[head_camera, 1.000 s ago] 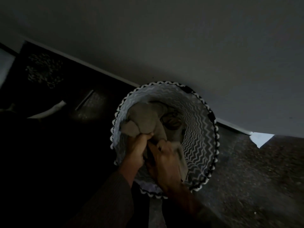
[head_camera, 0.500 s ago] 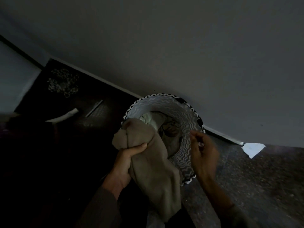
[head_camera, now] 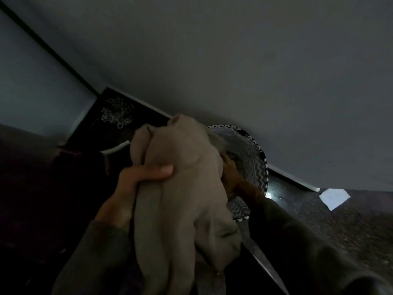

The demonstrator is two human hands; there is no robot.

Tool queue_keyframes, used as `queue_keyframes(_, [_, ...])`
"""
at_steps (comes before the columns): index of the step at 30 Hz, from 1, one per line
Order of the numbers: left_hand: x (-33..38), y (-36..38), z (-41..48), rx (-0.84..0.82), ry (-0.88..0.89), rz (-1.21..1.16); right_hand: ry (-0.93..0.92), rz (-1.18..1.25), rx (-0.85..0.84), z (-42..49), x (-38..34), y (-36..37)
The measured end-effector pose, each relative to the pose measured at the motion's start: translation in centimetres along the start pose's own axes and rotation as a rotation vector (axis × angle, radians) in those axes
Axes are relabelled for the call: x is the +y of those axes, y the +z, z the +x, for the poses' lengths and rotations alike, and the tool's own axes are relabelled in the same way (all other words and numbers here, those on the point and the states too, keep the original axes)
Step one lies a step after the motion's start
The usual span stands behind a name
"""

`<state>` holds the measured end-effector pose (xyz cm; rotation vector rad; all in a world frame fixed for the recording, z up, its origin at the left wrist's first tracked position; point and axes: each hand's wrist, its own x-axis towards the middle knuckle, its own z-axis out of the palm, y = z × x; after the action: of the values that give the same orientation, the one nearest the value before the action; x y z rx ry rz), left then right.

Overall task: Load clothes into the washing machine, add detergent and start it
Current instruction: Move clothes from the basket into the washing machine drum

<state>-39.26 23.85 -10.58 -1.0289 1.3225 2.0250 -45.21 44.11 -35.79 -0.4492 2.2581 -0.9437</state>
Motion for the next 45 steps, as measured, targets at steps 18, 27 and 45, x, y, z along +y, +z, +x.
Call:
queue_keyframes(18, [7.7,-0.2,-8.5,0.82,1.173,0.39,0.216,1.149,-0.107,-14.3,-26.2,-14.8])
queue_keyframes(27, [3.2,-0.1,-14.8,0.636,1.14,0.757,0.0,1.533,-0.215,-17.2,-35.8,-13.9])
queue_keyframes(45, [-3.6,-10.6,-30.1,0.294,1.221,-0.353,-0.174,1.611,-0.328,-21.3,-46.3,-9.6])
